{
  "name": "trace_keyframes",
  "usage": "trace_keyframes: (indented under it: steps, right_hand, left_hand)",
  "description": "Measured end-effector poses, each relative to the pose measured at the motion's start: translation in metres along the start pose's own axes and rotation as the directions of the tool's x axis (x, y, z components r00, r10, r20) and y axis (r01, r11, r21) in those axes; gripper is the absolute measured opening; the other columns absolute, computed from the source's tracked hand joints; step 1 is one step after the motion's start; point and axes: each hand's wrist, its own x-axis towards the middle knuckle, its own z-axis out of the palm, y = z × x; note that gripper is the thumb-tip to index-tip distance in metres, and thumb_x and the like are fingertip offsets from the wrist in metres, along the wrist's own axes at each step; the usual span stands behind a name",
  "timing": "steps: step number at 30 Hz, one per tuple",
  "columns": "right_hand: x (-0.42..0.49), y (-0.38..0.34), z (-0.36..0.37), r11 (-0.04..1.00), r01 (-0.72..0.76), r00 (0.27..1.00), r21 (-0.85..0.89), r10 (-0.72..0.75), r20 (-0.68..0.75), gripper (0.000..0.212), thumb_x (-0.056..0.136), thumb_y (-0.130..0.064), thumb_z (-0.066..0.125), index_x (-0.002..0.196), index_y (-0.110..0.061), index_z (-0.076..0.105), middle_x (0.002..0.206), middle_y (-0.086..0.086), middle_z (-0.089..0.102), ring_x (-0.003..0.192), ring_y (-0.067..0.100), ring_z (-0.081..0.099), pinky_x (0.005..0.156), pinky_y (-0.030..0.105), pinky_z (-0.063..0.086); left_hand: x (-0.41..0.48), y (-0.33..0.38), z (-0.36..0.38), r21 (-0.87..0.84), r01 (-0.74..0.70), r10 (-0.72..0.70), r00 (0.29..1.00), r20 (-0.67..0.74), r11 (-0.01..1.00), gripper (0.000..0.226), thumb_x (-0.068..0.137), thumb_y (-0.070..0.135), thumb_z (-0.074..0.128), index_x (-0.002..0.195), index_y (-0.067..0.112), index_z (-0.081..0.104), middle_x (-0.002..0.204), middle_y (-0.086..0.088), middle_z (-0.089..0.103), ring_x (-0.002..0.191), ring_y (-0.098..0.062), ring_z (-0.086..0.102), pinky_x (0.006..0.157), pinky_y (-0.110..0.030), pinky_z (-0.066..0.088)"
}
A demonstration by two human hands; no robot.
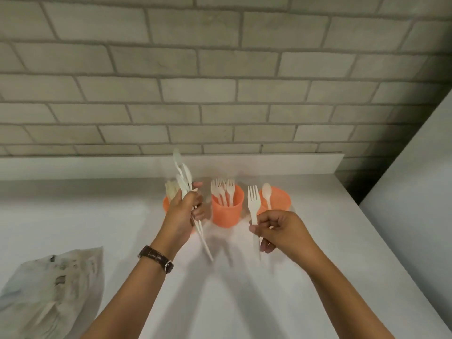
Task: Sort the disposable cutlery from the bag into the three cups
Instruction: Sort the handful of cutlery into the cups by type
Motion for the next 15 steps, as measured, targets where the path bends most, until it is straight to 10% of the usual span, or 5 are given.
trace_keyframes:
  steps: [9, 15]
  right_hand:
    - [0.097, -0.032, 0.033, 0.969, 0.212, 0.937, -0.124, -0.237, -0.257, 0.032, 0.075, -0.007, 0.073, 0.062, -0.022, 0.048, 0.067, 0.002, 0.059, 0.053, 0.011, 0.062, 0.055, 0.022, 0.048]
    - [0.142, -0.011, 0.047, 0.956, 0.155, 0.948, -0.248, -0.215, -0.236, 0.018, 0.075, -0.006, 0.070, 0.071, -0.015, 0.055, 0.065, 0.001, 0.059, 0.055, 0.016, 0.061, 0.061, 0.028, 0.047]
  left_hand:
    - [-0.025, 0.013, -0.058, 0.232, -0.009, -0.003, 0.999, 0.051, 0.973, 0.042, 0.075, 0.035, 0.074, 0.109, 0.018, 0.058, 0.064, 0.004, 0.038, 0.042, -0.005, 0.028, 0.040, -0.016, 0.025]
    - [-0.029, 0.020, -0.068, -0.006, 0.113, -0.108, 0.960, 0.258, 0.994, 0.059, 0.058, -0.001, 0.042, 0.116, 0.009, 0.051, 0.083, -0.007, 0.051, 0.062, -0.017, 0.042, 0.062, -0.028, 0.036]
